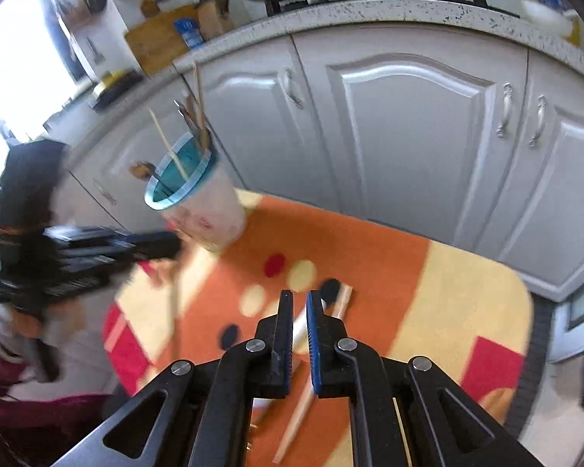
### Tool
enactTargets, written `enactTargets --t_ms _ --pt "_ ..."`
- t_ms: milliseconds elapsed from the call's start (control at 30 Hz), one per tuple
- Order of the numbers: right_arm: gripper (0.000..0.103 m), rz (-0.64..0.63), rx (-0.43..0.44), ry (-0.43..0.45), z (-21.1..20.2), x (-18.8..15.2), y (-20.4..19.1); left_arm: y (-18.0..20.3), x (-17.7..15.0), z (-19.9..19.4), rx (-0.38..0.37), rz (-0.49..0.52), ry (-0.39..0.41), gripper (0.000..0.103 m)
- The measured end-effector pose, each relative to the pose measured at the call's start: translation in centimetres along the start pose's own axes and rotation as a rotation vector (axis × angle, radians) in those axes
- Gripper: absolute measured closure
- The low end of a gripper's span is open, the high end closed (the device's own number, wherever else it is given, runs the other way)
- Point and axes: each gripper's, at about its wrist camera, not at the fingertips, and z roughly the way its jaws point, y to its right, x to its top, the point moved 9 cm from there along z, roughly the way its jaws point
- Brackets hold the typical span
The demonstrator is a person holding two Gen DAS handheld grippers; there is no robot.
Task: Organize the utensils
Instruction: 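Grasp the wooden chopstick with the left tool while the right tool grasps the flat wooden stick, then lift the chopstick over the cup with the left tool while the right tool lifts the flat stick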
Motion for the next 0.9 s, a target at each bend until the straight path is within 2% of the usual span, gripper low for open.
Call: enactTargets --t_ms 100,267,400,500,600,900 --pt "0.092 0.003 -0.062 -0.056 2.4 -1.1 1.7 0.0 -0.2 -0.8 -0.006 -0.018 0.014 0.099" --pt "0.091 0.030 -0.107 -0.182 8.2 -2.9 3.6 -0.3 -0.8 -2.1 -0.004 -0.027 0.019 0.099" --pt "0.089 -0.003 -0.134 -0.255 10.7 -3.9 3.4 -0.8 -0.8 -2.6 -0.004 -0.036 0.018 0.099" --pt "0.089 -0.014 -0.147 -0.255 11.0 -3.7 3.3 -0.9 -0.7 -2.6 -0.001 -0.041 0.019 0.099" --pt "0.097 0.002 -0.102 -0.246 10.5 -3.6 3.2 -0.7 -0.5 -3.1 -0.011 -0.045 0.030 0.099" --pt "0.098 0.023 0.019 -0.046 0.5 -1.7 1.4 -0.3 0.6 -6.1 -0.034 -0.040 0.088 0.099"
